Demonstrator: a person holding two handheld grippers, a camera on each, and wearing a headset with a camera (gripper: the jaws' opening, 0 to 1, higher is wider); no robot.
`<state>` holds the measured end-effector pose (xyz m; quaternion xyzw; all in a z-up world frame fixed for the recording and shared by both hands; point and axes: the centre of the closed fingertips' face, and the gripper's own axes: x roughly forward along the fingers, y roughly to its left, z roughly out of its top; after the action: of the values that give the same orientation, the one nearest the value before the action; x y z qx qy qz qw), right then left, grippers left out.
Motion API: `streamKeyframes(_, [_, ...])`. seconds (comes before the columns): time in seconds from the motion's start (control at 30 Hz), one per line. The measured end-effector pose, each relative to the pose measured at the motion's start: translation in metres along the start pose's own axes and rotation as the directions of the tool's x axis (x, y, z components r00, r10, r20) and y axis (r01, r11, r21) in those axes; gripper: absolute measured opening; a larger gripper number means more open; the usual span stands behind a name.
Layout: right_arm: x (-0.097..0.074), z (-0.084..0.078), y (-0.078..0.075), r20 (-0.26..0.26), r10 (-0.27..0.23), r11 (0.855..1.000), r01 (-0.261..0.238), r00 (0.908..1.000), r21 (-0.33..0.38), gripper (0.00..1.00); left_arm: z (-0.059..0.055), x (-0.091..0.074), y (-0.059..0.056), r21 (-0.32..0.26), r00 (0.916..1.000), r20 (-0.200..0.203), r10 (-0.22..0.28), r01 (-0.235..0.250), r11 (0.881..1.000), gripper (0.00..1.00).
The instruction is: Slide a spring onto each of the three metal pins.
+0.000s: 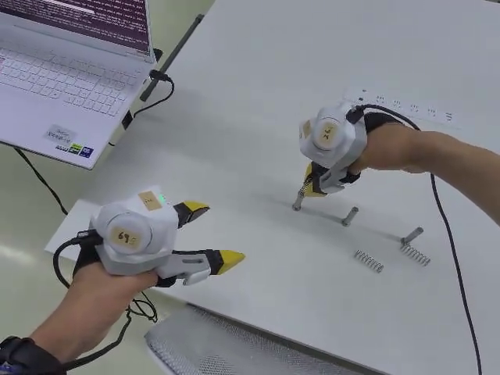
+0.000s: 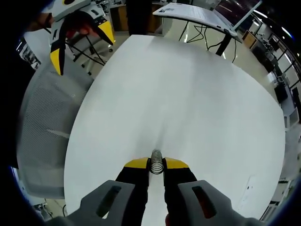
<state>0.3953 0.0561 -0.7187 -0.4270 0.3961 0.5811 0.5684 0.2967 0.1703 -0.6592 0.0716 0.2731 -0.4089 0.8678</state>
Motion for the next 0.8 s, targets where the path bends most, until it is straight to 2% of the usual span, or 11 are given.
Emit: streamKeyframes(0.8, [0.023, -0.001, 0.002, -0.077, 0.035, 0.998, -0.039, 0.9964, -0.057, 0.09, -0.002, 0.0, 0.004, -0.008, 1.0, -0.003, 0.005, -0.005, 1.0, 0.53])
